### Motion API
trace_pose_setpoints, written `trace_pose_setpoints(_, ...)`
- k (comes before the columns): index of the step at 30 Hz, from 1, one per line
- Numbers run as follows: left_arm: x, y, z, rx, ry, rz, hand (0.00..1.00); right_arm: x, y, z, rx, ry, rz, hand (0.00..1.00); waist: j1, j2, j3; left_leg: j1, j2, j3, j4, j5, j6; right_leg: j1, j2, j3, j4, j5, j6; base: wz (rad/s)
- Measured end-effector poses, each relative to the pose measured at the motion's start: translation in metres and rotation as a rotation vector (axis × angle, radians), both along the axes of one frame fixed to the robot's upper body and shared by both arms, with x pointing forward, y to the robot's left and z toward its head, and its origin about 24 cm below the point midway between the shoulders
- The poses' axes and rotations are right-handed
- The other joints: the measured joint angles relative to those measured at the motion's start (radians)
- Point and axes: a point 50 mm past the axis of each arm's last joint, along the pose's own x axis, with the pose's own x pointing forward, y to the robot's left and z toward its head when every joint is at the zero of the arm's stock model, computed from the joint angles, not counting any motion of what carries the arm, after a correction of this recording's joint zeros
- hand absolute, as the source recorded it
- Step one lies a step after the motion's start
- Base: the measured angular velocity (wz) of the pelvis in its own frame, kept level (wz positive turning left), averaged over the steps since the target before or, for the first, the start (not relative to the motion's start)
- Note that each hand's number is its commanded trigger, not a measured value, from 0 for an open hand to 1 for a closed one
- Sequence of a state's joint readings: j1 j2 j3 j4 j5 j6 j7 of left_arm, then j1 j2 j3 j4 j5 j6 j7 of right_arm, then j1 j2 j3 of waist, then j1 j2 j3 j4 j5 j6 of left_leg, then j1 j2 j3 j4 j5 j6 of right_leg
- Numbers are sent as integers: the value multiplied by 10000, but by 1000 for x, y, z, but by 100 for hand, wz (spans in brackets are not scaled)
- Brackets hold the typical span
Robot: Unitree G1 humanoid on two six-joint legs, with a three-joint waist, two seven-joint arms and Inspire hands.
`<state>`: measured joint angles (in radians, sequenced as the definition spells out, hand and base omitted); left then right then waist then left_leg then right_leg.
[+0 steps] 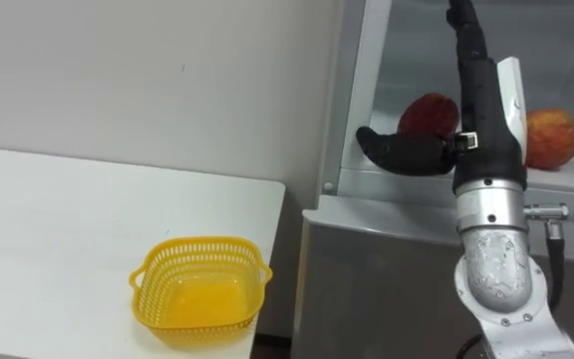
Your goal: Retrieve from the upper fridge
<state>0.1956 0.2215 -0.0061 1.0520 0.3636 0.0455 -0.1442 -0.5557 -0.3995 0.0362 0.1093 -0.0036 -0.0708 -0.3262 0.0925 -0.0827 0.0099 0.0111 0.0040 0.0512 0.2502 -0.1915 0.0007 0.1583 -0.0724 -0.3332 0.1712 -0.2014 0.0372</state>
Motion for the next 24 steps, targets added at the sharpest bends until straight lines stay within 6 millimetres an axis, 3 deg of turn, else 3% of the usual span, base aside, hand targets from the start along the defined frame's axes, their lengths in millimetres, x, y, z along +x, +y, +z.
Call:
trace_pose_setpoints(8, -1, -1, 0, -178, 231, 7, 0, 8, -3, -9, -149, 846, 181, 0, 0, 14, -11, 0, 2, 7, 62, 0, 2, 3, 4, 43, 14, 19, -31, 0)
trace_pose_setpoints(14, -9, -1, -1, -441, 638, 78, 0, 15, -11, -16, -228, 1398, -110, 0, -15, 36, -121, -8, 2, -37, 72, 1, 2, 18, 7, -16, 16, 22, -36, 1)
trace_pose_setpoints(19, -8, 1, 0, -426, 566, 180, 0, 14, -17, -13, -157, 1399, -79, 0, -3, -24, -160, 34, 1, -39, 79, 1, 2, 76, 6, -10, 25, 23, -37, 0)
trace_pose_setpoints(23, -6, 3, 1, -388, 476, 223, 0, 14, -19, -13, 183, 1352, -135, 0, -2, -89, -51, 137, 5, -34, 66, -4, 3, 167, 6, -12, 20, 23, -37, 0)
trace_pose_setpoints(24, -6, 3, 1, -389, 474, 224, 0, 14, -19, -12, 225, 1319, -170, 0, -4, -93, -53, 114, 5, -33, 65, -7, 6, 157, 7, -10, 20, 23, -37, 0)
